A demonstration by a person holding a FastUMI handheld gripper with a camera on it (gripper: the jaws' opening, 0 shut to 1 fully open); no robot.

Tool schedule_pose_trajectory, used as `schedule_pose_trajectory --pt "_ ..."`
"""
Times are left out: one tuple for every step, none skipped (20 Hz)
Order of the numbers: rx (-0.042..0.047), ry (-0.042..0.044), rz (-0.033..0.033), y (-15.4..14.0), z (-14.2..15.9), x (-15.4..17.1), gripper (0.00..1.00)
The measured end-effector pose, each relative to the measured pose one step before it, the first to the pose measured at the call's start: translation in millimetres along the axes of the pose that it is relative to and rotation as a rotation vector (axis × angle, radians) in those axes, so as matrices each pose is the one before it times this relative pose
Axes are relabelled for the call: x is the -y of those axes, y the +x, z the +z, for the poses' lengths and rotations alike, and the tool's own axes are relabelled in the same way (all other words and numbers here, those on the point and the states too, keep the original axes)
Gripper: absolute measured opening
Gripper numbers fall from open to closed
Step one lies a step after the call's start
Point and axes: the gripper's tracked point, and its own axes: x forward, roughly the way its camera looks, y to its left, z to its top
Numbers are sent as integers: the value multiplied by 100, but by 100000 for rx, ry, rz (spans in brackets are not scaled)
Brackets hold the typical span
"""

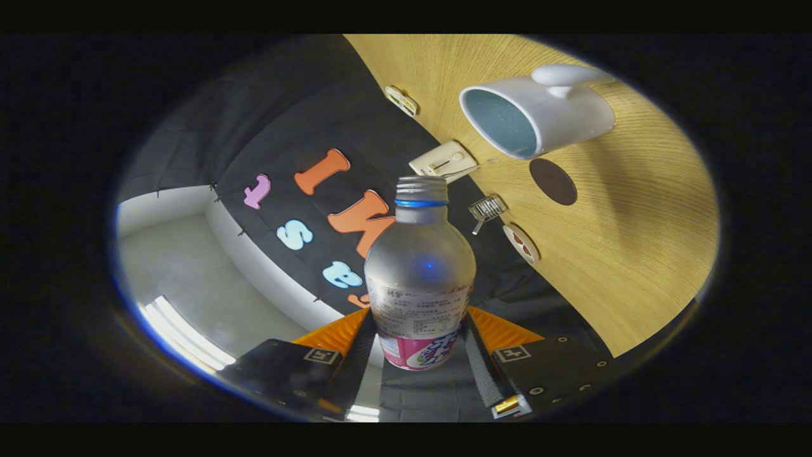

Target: Take the bottle from table, then pour the juice into the cup, finally place the bottle on the coaster

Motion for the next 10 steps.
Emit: schedule_pose_trajectory --pt "-279 -408 -756 -2 7 139 74" --pt "-210 -251 -670 -16 -170 60 74" --pt "157 -949 -685 -5 43 173 74" --pt "694 -1289 -610 -56 209 301 74" --pt "816 -1189 -553 95 206 120 74" --pt "1087 -1362 -607 -83 150 86 74" --pt "1534 -2443 -904 18 327 183 74" --pt "1528 -2641 -936 25 275 292 74" --pt "1176 -2019 -518 -12 217 161 74" --pt "619 -1554 -614 -131 72 2 73"
